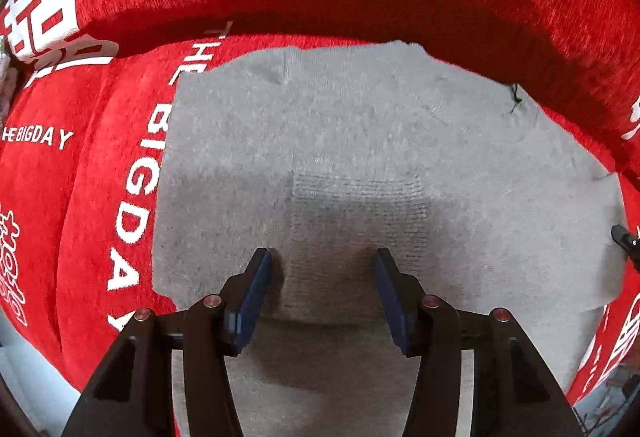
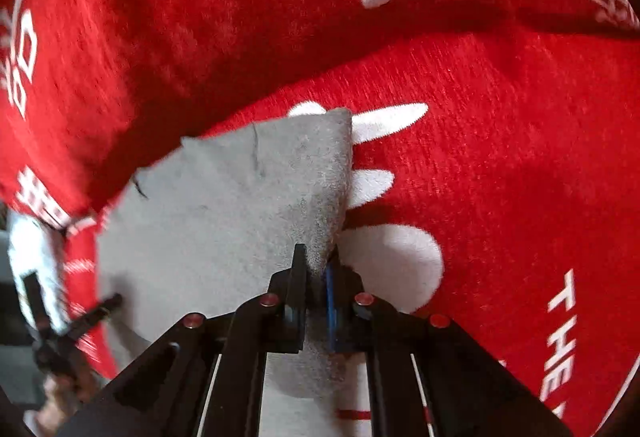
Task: Fold small clothes
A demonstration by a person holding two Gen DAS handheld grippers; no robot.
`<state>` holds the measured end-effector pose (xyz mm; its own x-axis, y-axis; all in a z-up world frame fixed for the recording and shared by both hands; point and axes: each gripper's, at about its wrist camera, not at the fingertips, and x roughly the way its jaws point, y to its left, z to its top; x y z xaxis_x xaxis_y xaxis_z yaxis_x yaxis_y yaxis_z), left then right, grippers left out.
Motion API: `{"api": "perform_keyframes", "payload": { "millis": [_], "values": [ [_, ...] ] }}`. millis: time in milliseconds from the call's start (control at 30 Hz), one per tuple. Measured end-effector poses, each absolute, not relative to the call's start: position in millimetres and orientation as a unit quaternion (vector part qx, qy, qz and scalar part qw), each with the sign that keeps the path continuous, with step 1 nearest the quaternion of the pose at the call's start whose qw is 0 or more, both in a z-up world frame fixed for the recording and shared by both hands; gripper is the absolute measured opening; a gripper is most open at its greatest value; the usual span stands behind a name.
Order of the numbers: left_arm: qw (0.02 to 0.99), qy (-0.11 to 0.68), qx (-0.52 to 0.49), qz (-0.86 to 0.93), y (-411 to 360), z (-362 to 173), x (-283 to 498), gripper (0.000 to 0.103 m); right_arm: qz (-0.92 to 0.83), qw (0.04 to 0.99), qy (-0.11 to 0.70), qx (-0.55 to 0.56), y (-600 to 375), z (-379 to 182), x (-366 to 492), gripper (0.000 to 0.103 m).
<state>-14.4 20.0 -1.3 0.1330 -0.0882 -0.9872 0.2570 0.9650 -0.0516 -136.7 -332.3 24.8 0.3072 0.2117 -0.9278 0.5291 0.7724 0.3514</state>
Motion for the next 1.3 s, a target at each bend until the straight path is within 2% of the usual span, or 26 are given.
{"api": "perform_keyframes", "payload": {
  "millis": [200, 267, 333, 467, 633, 767, 833, 1033, 1133, 1267, 1300],
  "values": [
    [0.750, 0.644, 0.088, -0.121, 13.5, 0.8, -19.6, 0.054, -0.138, 0.727, 0.590, 0.322, -337.1, 2.9, -142.6, 0.012],
    [0.749, 0.645, 0.091, -0.122, 12.2, 2.5, -22.0, 0.054, -0.152, 0.721, 0.592, 0.327, -338.6, 5.9, -146.8, 0.020],
    [0.746, 0.649, 0.090, -0.120, 13.2, 3.1, -23.0, 0.054, -0.166, 0.713, 0.598, 0.326, -340.5, 9.7, -152.8, 0.035],
    [0.741, 0.655, 0.092, -0.118, 12.5, 8.9, -26.0, 0.054, -0.174, 0.702, 0.600, 0.341, -342.6, 21.6, -169.6, 0.037],
    [0.735, 0.660, 0.100, -0.122, 9.5, 17.4, -34.2, 0.054, -0.158, 0.690, 0.615, 0.349, -328.8, 32.8, -179.5, 0.048],
    [0.730, 0.664, 0.105, -0.123, 6.8, 24.6, -43.3, 0.054, -0.147, 0.684, 0.617, 0.361, -312.7, 40.4, -183.1, 0.049],
    [0.730, 0.665, 0.103, -0.120, 6.5, 29.6, -47.6, 0.054, -0.140, 0.681, 0.619, 0.366, -303.7, 43.6, -184.0, 0.055],
    [0.727, 0.666, 0.113, -0.122, 4.2, 41.2, -58.4, 0.054, -0.116, 0.680, 0.630, 0.357, -280.2, 53.6, -183.7, 0.056],
    [0.724, 0.668, 0.118, -0.123, 5.1, 43.0, -62.6, 0.054, -0.106, 0.682, 0.635, 0.348, -270.5, 56.2, -181.4, 0.063],
    [0.722, 0.673, 0.111, -0.115, 8.4, 44.6, -68.3, 0.054, -0.095, 0.684, 0.637, 0.342, -261.5, 59.6, -176.9, 0.063],
    [0.722, 0.674, 0.109, -0.114, 9.3, 44.8, -68.6, 0.057, -0.093, 0.685, 0.637, 0.342, -259.9, 59.3, -176.2, 0.065]
  ]
}}
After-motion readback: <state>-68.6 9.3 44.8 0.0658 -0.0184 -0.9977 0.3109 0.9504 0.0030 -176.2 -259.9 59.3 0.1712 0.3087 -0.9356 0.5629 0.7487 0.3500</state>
